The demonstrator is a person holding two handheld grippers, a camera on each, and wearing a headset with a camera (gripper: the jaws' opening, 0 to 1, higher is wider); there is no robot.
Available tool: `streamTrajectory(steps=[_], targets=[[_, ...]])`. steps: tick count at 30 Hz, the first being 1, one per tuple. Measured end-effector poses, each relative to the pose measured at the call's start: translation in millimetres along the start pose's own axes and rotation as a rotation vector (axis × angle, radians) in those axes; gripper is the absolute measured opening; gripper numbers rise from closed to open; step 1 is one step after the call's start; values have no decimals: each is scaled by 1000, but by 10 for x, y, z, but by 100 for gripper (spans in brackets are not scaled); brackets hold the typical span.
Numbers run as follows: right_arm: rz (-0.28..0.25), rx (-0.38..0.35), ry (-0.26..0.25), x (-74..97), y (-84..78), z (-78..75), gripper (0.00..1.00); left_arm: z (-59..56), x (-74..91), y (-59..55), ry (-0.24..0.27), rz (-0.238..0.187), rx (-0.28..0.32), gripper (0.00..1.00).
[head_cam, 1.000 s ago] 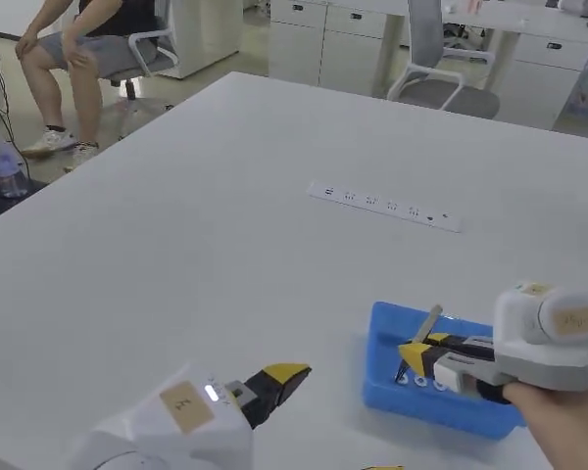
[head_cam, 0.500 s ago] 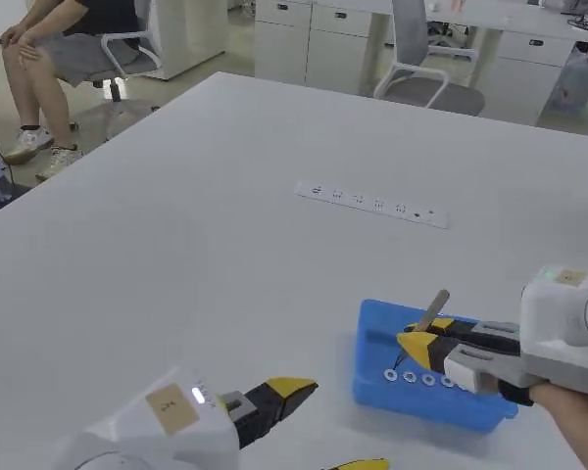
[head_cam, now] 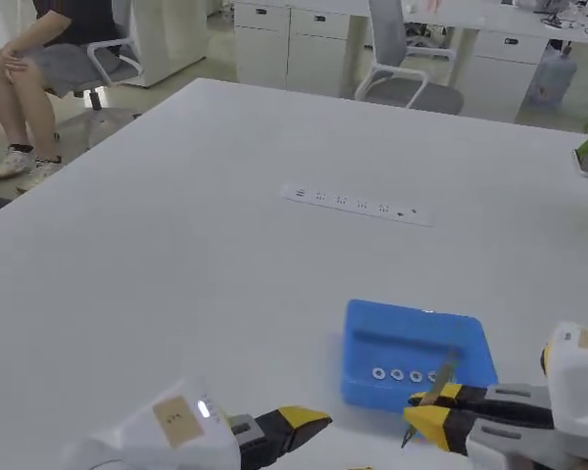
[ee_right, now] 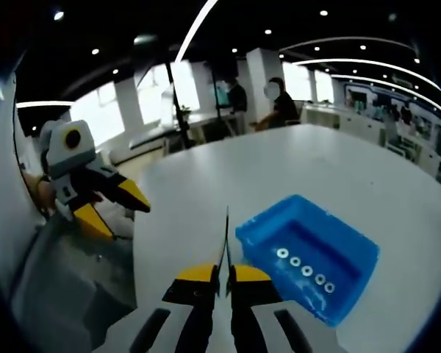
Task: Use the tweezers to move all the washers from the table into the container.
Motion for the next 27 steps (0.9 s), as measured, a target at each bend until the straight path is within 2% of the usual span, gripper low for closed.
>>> streamTrajectory(steps=[6,9,11,13,14,16,19,27], targets=[[73,53,86,-91,-59,160,4,-49,-7,-19,-26,16,-11,26],[132,114,139,-150,-95,261,4,-66,-9,-24,-35,21,-15,25],[157,133,164,-180,-122,311,4,-93,-6,-18,-54,19,-9,25],[170,136,205,-216,-147,376,4,-151,4,9,-100,-1,10,27],[189,148,231,-232,-168,412,4,-168,8,0,-114,8,12,26],[215,175,261,-249,-190,463,4,-180,5,-21,-124,23,-4,22],[239,215,315,-266,-213,553,4,-215,11,-18,-150,24,2,16],[379,341,407,-290,-321,689,3,-283,10,-46,-195,48,-26,11]])
Point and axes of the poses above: the centre of the closed fingertips' face, and the gripper's own axes: x roughly backward along the fingers, z roughly to its left, y roughly out of its top, the point moved 6 cm from there along x, roughly backward along the fingers, and after that the axes turned 13 degrees about y, right-handed, at the moved point
